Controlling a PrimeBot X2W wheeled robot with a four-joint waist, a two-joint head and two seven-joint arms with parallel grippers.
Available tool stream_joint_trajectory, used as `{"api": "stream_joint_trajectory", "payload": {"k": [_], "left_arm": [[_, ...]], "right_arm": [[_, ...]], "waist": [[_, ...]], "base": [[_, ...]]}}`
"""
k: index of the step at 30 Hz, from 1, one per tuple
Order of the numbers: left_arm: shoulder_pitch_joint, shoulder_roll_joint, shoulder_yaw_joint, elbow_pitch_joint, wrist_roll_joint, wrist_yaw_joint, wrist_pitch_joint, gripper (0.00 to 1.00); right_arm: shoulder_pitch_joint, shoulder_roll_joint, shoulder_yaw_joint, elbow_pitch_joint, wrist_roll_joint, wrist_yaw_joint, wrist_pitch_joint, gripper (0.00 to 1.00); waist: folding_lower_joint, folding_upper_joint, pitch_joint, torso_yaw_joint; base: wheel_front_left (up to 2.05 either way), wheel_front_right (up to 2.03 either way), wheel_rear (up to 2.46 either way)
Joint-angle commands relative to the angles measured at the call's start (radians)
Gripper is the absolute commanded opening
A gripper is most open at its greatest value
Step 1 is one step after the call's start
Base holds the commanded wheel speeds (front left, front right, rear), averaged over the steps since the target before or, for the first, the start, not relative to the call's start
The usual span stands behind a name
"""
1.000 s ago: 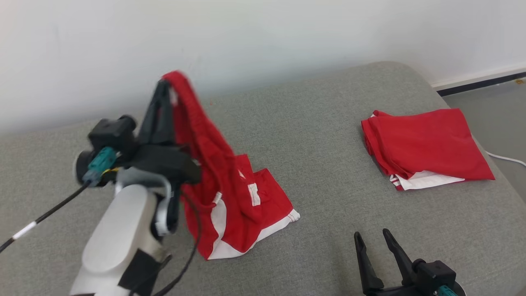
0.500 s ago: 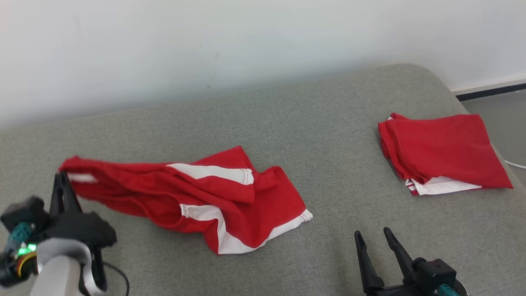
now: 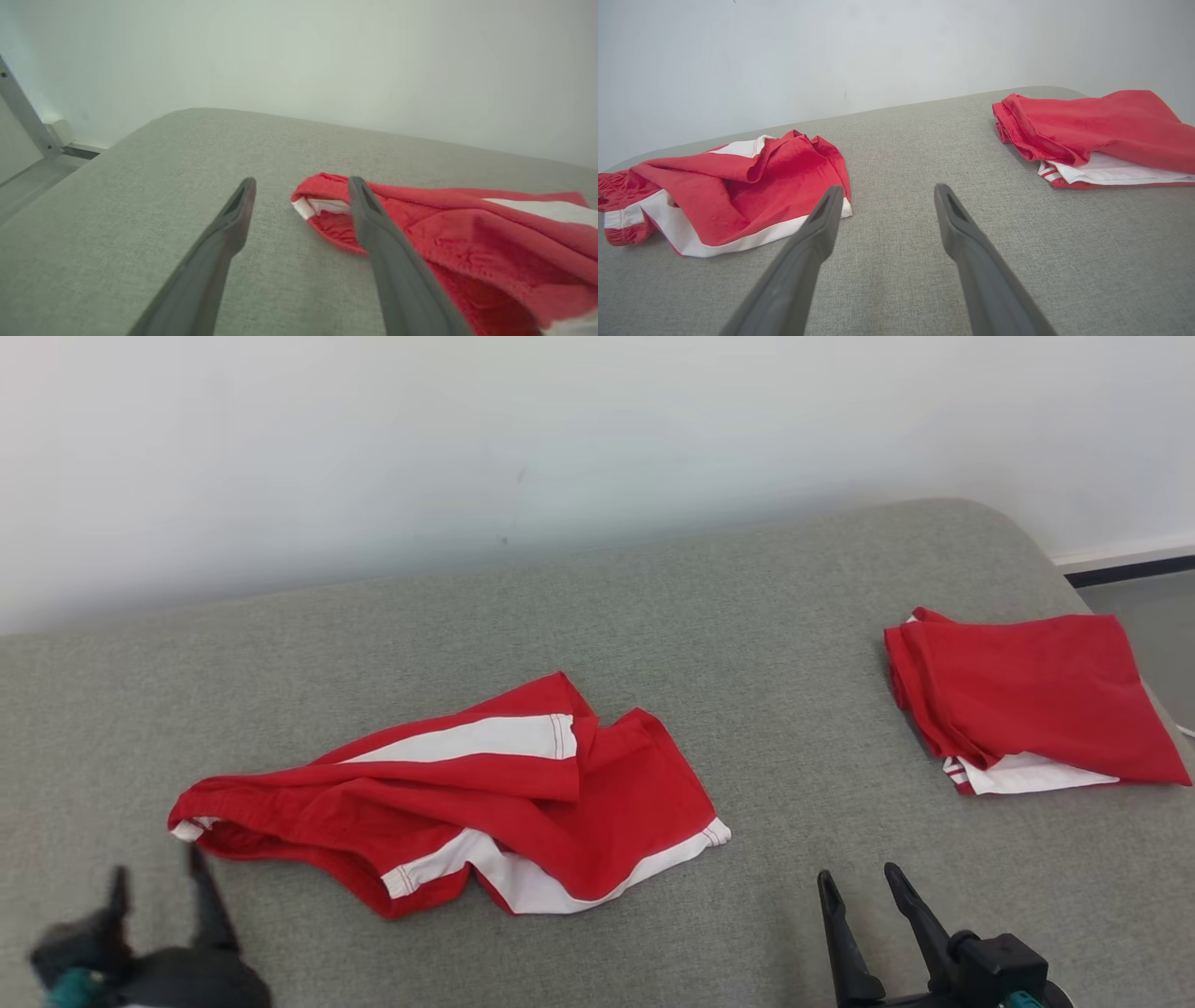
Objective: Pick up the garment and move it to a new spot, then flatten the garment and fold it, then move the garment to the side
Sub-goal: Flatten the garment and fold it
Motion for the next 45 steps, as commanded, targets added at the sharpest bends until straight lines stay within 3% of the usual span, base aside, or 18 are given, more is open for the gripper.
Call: {"api": "stream_joint_trajectory", "payload": {"k": [1, 8, 11, 21, 22, 23, 24, 25, 33, 40, 41, 42, 43, 45], "left_arm": [[0.034, -0.020, -0.024, -0.020, 0.009, -0.026, -0.002, 1.00], [0.065, -0.083, -0.156, -0.076, -0.017, -0.155, 0.106, 1.00], [0.046, -0.098, -0.199, -0.079, -0.023, -0.190, 0.150, 1.00], [-0.015, -0.109, -0.238, 0.011, -0.028, -0.184, 0.228, 1.00], [-0.022, -0.110, -0.238, 0.020, -0.032, -0.185, 0.232, 0.89], [-0.026, -0.111, -0.236, 0.025, -0.036, -0.188, 0.229, 0.65], [-0.029, -0.110, -0.236, 0.028, -0.038, -0.190, 0.222, 0.28], [-0.028, -0.108, -0.234, 0.031, -0.043, -0.195, 0.217, 0.00], [0.015, -0.089, -0.214, 0.018, -0.076, -0.209, 0.191, 0.00], [0.101, -0.059, -0.183, -0.053, -0.100, -0.193, 0.170, 0.00], [0.112, -0.056, -0.185, -0.063, -0.099, -0.192, 0.171, 0.07], [0.121, -0.055, -0.185, -0.072, -0.094, -0.186, 0.166, 0.69], [0.126, -0.053, -0.185, -0.081, -0.087, -0.178, 0.160, 1.00], [0.136, -0.051, -0.191, -0.095, -0.076, -0.169, 0.150, 1.00]], "right_arm": [[0.009, 0.003, -0.001, -0.007, -0.007, -0.002, 0.004, 1.00], [0.001, 0.003, 0.001, -0.017, -0.003, -0.002, 0.010, 1.00], [-0.007, 0.002, 0.010, -0.015, 0.002, -0.002, 0.009, 1.00], [-0.015, 0.003, 0.012, 0.000, 0.013, -0.002, -0.007, 1.00], [-0.017, 0.002, 0.011, 0.001, 0.015, -0.002, -0.008, 1.00], [-0.019, 0.002, 0.011, 0.002, 0.016, -0.002, -0.010, 1.00], [-0.019, 0.002, 0.010, 0.003, 0.016, -0.002, -0.011, 1.00], [-0.020, 0.003, 0.009, 0.004, 0.015, -0.002, -0.011, 1.00], [-0.013, 0.003, -0.005, 0.010, 0.016, -0.002, -0.019, 1.00], [-0.007, 0.003, -0.008, 0.009, 0.016, -0.002, -0.019, 1.00], [-0.007, 0.003, -0.010, 0.009, 0.015, -0.002, -0.019, 1.00], [-0.007, 0.003, -0.010, 0.009, 0.015, -0.002, -0.019, 1.00], [-0.007, 0.003, -0.013, 0.009, 0.015, -0.002, -0.018, 1.00], [-0.010, 0.002, -0.014, 0.010, 0.014, -0.002, -0.016, 1.00]], "waist": [[0.0000, 0.0000, 0.000, 0.013], [0.0000, 0.0000, 0.005, 0.039], [0.0000, 0.0000, 0.010, 0.037], [0.0000, 0.0000, 0.023, -0.001], [0.0000, 0.0000, 0.023, -0.003], [0.0000, 0.0000, 0.024, -0.004], [0.0000, 0.0000, 0.024, -0.005], [0.0000, 0.0000, 0.025, -0.005], [0.0000, 0.0000, 0.025, 0.018], [0.0000, 0.0000, 0.025, 0.051], [0.0000, 0.0000, 0.025, 0.056], [0.0000, 0.0000, 0.026, 0.060], [0.0000, 0.0000, 0.026, 0.064], [0.0000, 0.0000, 0.025, 0.069]], "base": [[0.00, 0.00, 0.00], [0.00, 0.00, 0.00], [0.00, 0.00, 0.00], [0.00, 0.00, 0.00], [0.00, 0.00, 0.00], [0.00, 0.00, 0.00], [0.00, 0.00, 0.00], [0.00, 0.00, 0.00], [0.00, 0.00, 0.00], [0.00, 0.00, 0.00], [0.00, 0.00, 0.00], [0.00, 0.00, 0.00], [0.00, 0.00, 0.00], [0.00, 0.00, 0.00]]}}
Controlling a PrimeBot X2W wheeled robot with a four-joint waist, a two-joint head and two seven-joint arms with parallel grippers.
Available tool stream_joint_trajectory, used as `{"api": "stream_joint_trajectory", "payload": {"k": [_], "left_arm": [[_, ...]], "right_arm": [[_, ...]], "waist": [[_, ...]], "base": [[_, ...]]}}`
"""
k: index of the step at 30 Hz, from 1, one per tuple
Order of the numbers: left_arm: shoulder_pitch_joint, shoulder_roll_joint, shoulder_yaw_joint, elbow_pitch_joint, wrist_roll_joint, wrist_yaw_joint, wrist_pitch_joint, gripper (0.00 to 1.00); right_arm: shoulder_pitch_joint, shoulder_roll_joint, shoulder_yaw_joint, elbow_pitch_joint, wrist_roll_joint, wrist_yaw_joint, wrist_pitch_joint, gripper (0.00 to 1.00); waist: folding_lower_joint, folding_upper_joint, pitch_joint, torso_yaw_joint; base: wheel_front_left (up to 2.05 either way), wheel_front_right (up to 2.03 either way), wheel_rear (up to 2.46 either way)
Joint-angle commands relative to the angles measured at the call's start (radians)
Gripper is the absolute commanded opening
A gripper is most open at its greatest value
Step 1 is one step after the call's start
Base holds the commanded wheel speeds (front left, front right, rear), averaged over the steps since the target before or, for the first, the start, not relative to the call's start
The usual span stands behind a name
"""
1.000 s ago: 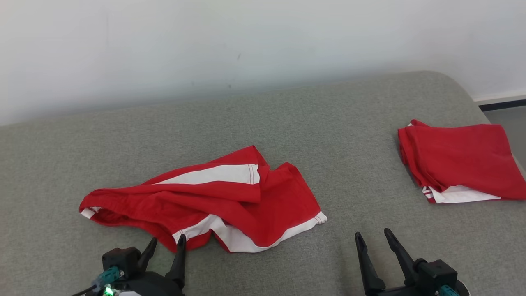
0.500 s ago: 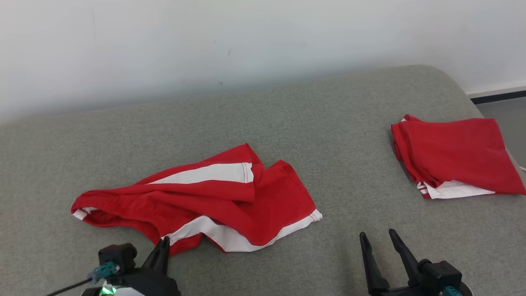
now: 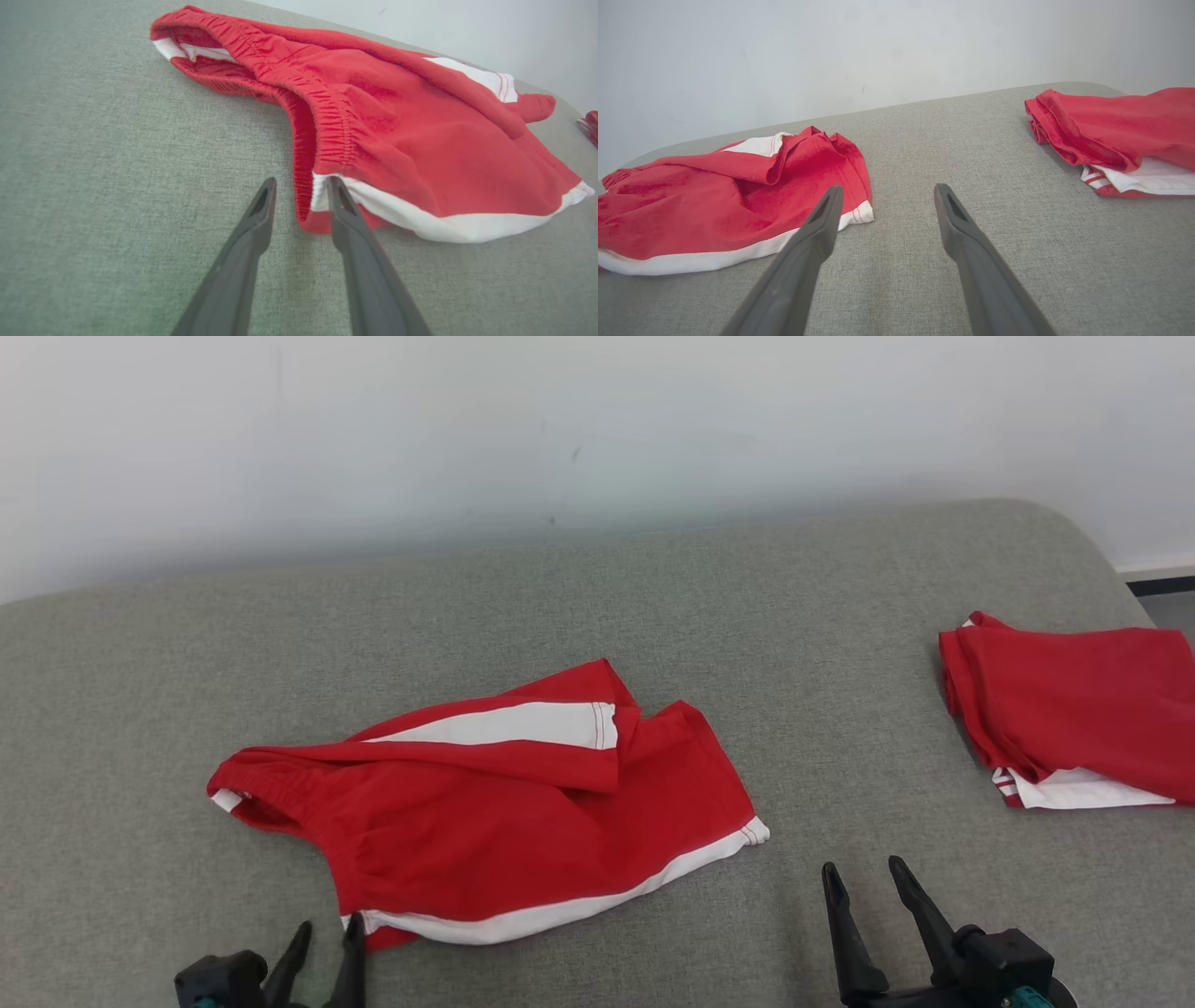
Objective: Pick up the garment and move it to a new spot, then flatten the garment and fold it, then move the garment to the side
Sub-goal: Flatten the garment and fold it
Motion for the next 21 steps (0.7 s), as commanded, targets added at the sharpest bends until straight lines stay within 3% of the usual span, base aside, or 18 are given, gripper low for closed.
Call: {"api": "stream_joint_trajectory", "payload": {"k": [1, 9, 14, 21], "left_arm": [[0.016, 0.004, -0.003, -0.008, 0.015, 0.008, -0.012, 1.00], [0.097, -0.006, 0.032, -0.094, 0.061, 0.080, -0.134, 1.00], [0.148, -0.028, 0.076, -0.191, 0.127, 0.128, -0.158, 1.00], [0.224, -0.085, 0.148, -0.352, 0.291, 0.111, -0.158, 1.00]], "right_arm": [[-0.001, 0.002, -0.002, 0.002, 0.003, -0.002, -0.001, 1.00], [0.023, 0.002, -0.026, 0.005, -0.008, -0.002, 0.003, 1.00], [0.041, 0.003, -0.039, 0.005, -0.013, -0.002, 0.008, 1.00], [0.052, 0.002, -0.048, 0.025, 0.003, -0.002, -0.010, 1.00]], "waist": [[0.0000, 0.0000, -0.002, 0.005], [0.0000, 0.0000, -0.037, 0.023], [0.0000, 0.0000, -0.063, 0.047], [0.0000, 0.0000, -0.091, 0.076]], "base": [[0.00, 0.00, 0.00], [0.00, 0.00, 0.00], [0.00, 0.00, 0.00], [0.00, 0.00, 0.00]]}}
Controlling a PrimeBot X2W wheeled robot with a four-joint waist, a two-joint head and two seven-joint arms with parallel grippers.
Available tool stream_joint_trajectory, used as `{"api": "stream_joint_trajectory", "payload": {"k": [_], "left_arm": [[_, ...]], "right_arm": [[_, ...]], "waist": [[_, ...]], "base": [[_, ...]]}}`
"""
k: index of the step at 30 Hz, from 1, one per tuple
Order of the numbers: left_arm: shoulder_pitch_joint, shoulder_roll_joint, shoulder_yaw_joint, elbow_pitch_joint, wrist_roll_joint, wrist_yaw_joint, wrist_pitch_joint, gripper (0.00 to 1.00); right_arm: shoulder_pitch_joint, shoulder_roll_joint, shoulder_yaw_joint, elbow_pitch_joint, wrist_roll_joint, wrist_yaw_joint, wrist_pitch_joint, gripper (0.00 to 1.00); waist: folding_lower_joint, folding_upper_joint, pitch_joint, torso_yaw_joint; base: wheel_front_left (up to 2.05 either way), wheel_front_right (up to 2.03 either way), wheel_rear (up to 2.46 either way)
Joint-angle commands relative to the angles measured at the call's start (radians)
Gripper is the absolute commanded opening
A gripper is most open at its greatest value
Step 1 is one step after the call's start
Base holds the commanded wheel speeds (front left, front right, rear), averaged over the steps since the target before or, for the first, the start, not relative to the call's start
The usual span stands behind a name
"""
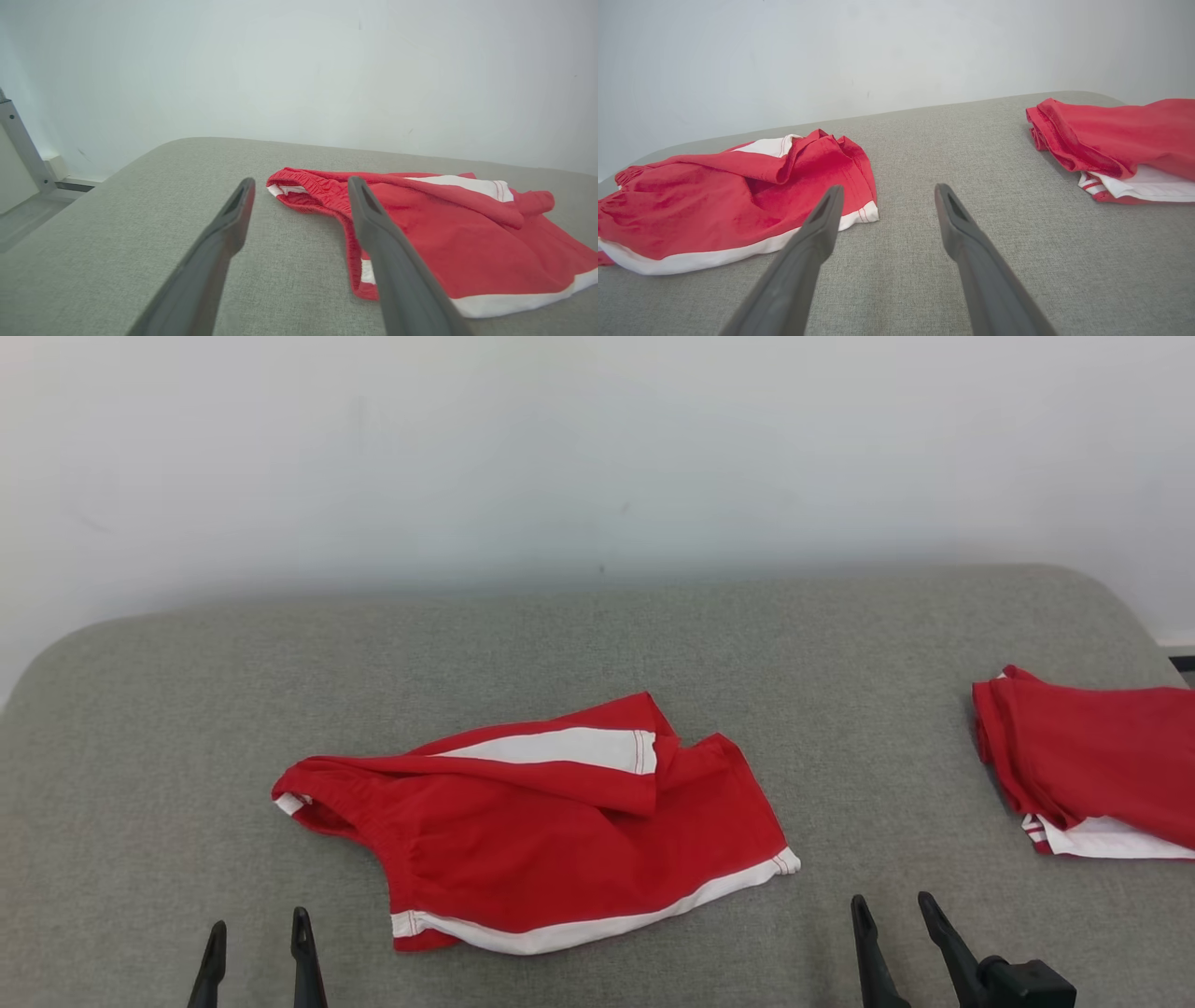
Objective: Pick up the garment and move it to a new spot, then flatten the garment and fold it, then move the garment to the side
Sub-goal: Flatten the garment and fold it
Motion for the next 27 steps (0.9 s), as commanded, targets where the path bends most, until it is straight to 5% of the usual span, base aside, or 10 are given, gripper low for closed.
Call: {"api": "stream_joint_trajectory", "payload": {"k": [1, 16, 27], "left_arm": [[0.018, -0.012, 0.010, -0.018, 0.021, -0.009, -0.002, 1.00], [0.062, -0.061, 0.071, 0.021, 0.079, -0.104, -0.003, 1.00], [0.052, -0.068, 0.070, 0.048, 0.111, -0.121, -0.003, 1.00]], "right_arm": [[0.012, 0.003, -0.003, 0.005, 0.012, -0.002, -0.010, 1.00], [0.024, 0.002, -0.015, 0.038, -0.029, -0.002, -0.037, 1.00], [0.018, 0.002, -0.008, 0.029, -0.022, -0.002, -0.025, 1.00]], "waist": [[0.0001, 0.0000, -0.013, 0.014], [0.0001, 0.0000, -0.034, 0.027], [0.0001, 0.0000, -0.031, 0.017]], "base": [[0.00, 0.00, 0.00], [0.00, 0.00, 0.00], [0.00, 0.00, 0.00]]}}
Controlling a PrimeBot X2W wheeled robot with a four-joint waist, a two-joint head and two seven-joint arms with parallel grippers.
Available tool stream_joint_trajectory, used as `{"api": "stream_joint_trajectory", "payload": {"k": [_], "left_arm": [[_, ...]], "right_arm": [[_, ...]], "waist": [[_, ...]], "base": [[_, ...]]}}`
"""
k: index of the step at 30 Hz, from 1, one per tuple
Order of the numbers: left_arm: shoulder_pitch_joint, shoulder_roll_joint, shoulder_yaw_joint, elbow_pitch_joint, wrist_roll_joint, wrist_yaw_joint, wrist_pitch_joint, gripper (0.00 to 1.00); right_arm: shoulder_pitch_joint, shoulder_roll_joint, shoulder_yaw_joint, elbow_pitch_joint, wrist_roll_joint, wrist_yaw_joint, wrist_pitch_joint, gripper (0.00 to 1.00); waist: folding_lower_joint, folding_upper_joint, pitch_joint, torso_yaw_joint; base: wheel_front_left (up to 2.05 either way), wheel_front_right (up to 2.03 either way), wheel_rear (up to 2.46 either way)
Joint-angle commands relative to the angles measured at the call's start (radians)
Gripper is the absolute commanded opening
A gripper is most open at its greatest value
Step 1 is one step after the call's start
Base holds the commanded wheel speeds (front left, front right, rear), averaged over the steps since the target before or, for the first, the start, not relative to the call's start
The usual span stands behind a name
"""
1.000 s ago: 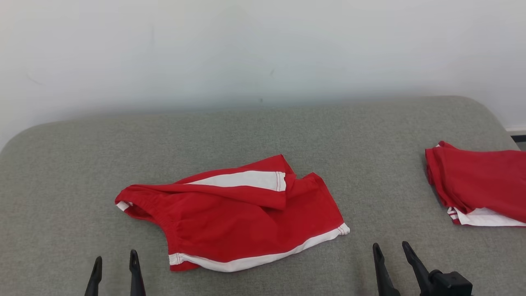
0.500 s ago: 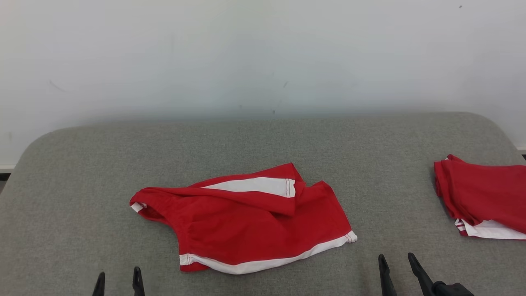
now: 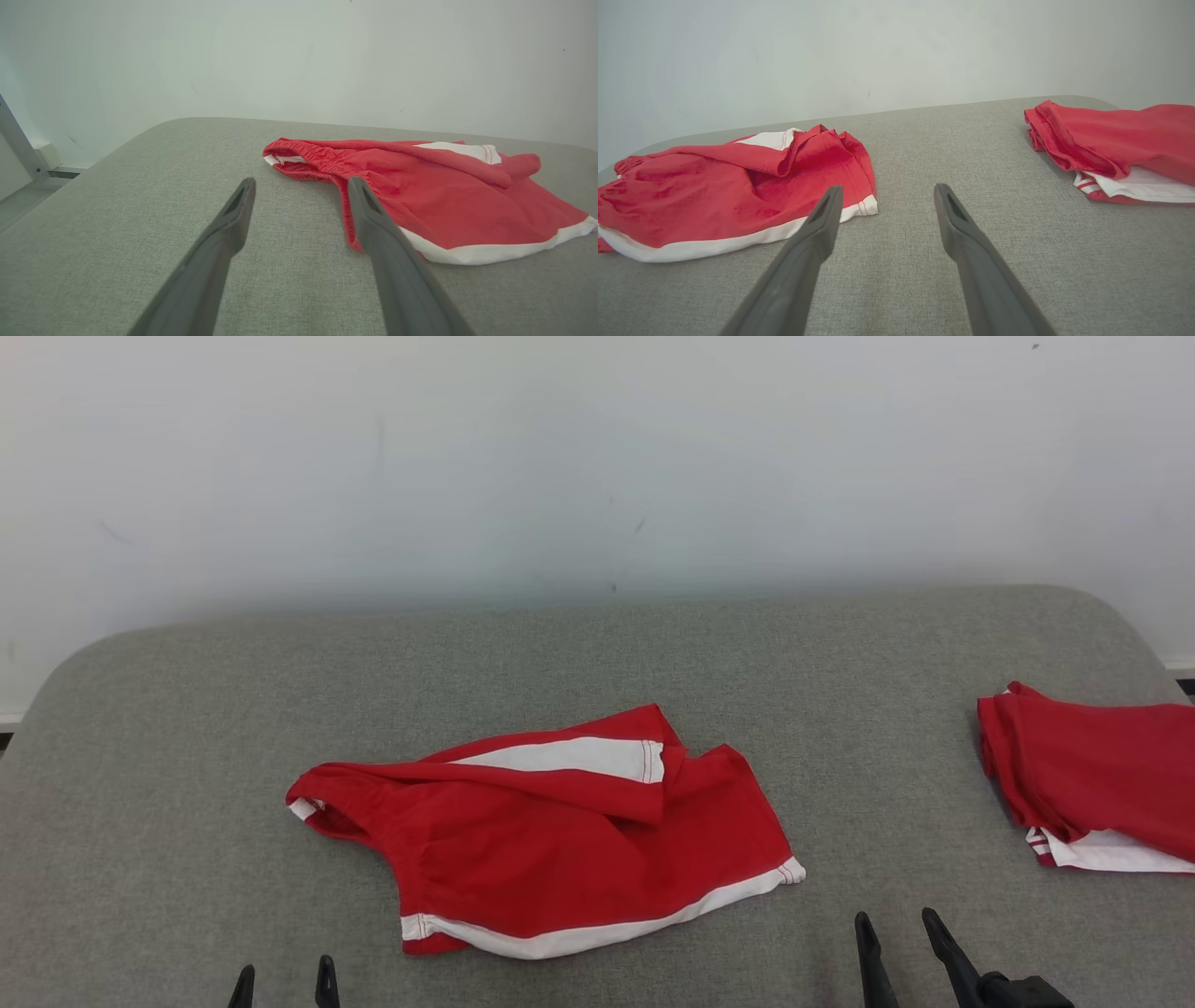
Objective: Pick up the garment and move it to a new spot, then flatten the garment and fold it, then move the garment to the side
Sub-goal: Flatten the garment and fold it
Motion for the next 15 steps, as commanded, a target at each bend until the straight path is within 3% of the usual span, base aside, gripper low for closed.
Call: {"api": "stream_joint_trajectory", "payload": {"k": [1, 15], "left_arm": [[-0.002, -0.003, -0.001, 0.005, 0.011, -0.003, -0.003, 1.00], [-0.019, -0.004, -0.016, 0.035, -0.002, -0.017, -0.003, 1.00]], "right_arm": [[-0.001, 0.002, 0.000, -0.005, 0.004, -0.002, 0.001, 1.00], [-0.009, 0.002, 0.000, -0.022, -0.009, -0.002, 0.017, 1.00]], "waist": [[0.0000, 0.0000, 0.002, -0.002], [0.0000, 0.0000, 0.012, -0.004]], "base": [[0.00, 0.00, 0.00], [0.00, 0.00, 0.00]]}}
